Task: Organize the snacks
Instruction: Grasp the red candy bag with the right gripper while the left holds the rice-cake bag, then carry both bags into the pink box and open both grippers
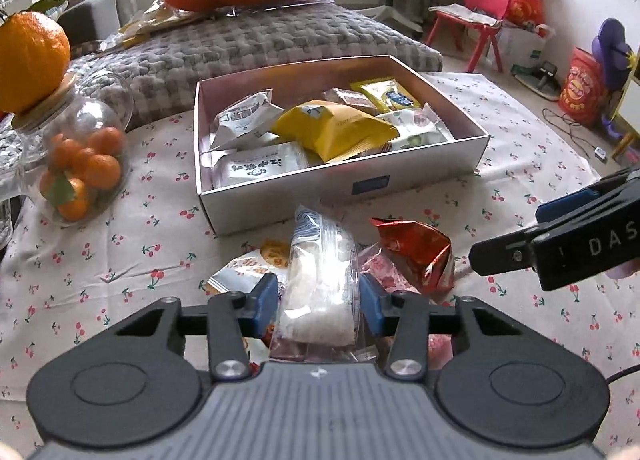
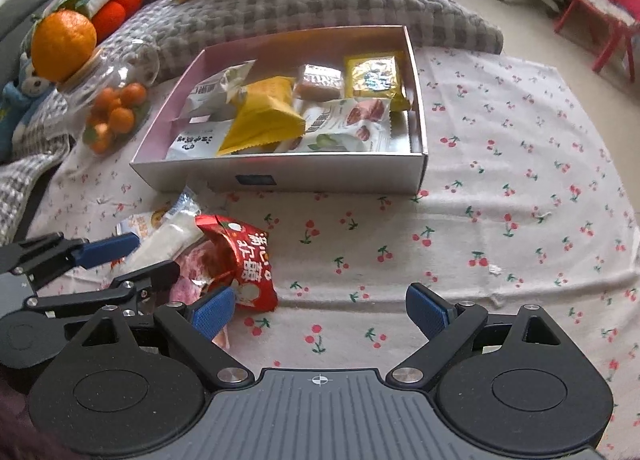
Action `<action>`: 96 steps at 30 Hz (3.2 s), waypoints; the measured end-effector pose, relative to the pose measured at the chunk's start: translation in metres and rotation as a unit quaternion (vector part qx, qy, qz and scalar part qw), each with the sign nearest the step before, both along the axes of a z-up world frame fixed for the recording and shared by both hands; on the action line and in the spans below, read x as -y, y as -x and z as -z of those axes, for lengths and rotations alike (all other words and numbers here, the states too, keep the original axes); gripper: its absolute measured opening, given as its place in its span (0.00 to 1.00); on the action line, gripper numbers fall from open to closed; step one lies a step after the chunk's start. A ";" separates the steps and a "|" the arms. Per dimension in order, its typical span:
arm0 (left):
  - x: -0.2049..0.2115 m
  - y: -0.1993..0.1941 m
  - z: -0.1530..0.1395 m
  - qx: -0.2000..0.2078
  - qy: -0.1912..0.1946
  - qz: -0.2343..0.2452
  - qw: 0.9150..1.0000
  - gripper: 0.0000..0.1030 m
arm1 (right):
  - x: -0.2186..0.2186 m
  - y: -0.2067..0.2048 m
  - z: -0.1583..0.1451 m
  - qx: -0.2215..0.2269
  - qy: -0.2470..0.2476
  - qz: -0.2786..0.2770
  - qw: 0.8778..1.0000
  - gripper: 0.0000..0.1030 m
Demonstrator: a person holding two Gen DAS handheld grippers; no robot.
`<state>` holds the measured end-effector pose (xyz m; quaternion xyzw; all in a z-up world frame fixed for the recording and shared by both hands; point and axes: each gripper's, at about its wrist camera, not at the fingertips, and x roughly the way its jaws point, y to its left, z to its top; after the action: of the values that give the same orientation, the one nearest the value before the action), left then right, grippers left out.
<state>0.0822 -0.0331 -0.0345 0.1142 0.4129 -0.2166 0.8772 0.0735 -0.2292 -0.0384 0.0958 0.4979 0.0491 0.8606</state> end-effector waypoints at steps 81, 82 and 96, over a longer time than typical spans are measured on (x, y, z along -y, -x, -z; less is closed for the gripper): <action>-0.037 -0.009 0.000 -0.032 0.055 -0.072 0.995 0.30 | 0.003 -0.004 0.008 0.092 0.014 -0.063 0.994 0.42; -0.037 -0.009 -0.002 -0.031 0.057 -0.072 0.995 0.30 | 0.005 -0.004 0.006 0.091 0.011 -0.060 0.994 0.42; -0.030 -0.008 -0.002 -0.039 0.035 -0.060 0.997 0.26 | 0.017 -0.004 -0.013 0.066 -0.035 -0.016 0.997 0.42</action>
<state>0.0905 -0.0029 -0.0326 0.0498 0.4450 -0.1827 0.8753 0.0776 -0.2460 -0.0256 0.1146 0.4391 0.0864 0.8869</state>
